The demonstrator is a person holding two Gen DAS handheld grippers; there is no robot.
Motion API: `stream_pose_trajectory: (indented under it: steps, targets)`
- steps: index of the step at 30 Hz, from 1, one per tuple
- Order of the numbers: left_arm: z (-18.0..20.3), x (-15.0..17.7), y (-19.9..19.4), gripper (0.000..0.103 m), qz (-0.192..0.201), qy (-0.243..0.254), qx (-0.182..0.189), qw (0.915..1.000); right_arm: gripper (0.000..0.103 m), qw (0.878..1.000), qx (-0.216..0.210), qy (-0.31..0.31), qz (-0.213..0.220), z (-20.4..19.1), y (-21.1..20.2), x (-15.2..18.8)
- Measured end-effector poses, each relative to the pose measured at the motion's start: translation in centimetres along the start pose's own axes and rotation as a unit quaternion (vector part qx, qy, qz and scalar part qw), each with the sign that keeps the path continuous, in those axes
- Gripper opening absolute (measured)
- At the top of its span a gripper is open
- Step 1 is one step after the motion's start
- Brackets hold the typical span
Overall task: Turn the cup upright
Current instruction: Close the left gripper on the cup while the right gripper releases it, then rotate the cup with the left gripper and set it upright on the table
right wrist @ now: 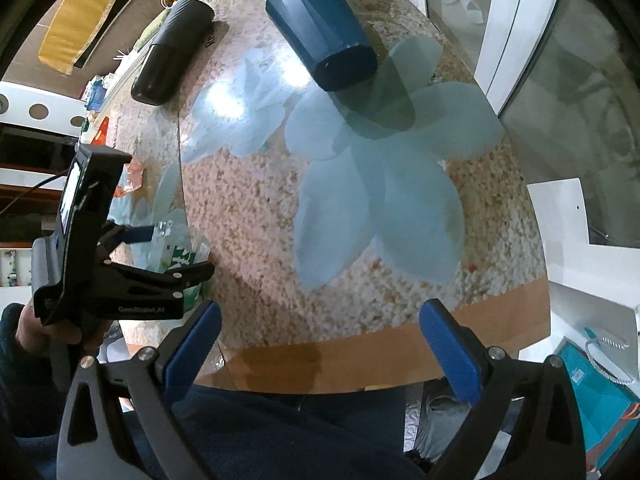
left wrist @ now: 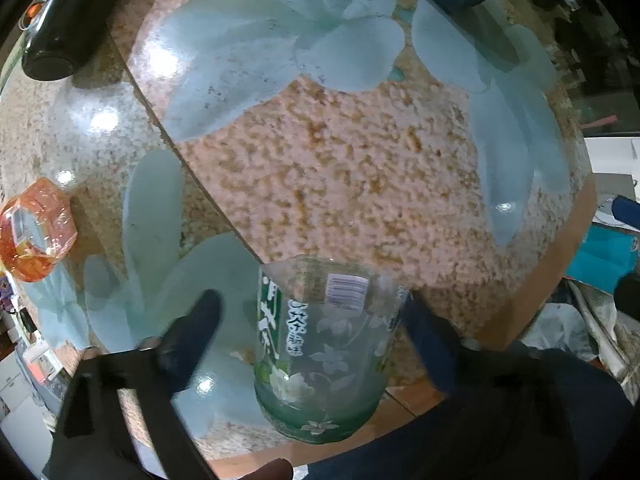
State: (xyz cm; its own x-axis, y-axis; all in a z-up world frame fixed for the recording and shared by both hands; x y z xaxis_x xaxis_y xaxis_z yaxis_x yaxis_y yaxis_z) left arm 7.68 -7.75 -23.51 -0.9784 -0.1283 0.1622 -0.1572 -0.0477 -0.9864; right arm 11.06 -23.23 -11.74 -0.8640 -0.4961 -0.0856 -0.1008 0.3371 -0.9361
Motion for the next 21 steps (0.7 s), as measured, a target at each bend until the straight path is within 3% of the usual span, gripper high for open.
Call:
stream_pose_trajectory:
  steps: [1,3,14,21]
  targets:
    - [0.1,0.0,0.1,0.082,-0.002,0.005,-0.003,1.0000,0.100,1.000,0.000,0.000,0.001,0.1,0.0,-0.1]
    - [0.1,0.1,0.7,0.067,-0.009,0.012,-0.013,0.9998,0.100,1.000,-0.002,-0.001,0.002,0.2,-0.2,-0.3]
    - [-0.3,0.5,0.6,0.063,-0.006,-0.003,0.018,0.9998,0.100,1.000,0.000,-0.004,0.004,0.3,-0.3,-0.2]
    - [-1.2,1.6,-1.4,0.063,0.030,-0.023,0.043,0.9984,0.100,1.000,-0.003,-0.021,0.010,-0.5,-0.5,-0.4]
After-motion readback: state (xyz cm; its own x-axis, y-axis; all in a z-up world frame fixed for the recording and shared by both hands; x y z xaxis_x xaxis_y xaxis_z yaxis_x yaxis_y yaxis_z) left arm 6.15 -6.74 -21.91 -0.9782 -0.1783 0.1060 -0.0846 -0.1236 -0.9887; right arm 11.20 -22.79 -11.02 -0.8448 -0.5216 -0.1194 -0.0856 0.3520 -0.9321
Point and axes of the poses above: each gripper's, at about its wrist camera, not at the fingertips, and y roughly the way its jaws point, z to its right, x to its underside, the point moved 3 cm from there along y, roughly the way its jaws point, and after that the axes turned 6 degrees about -y, right-handed, at the moved point
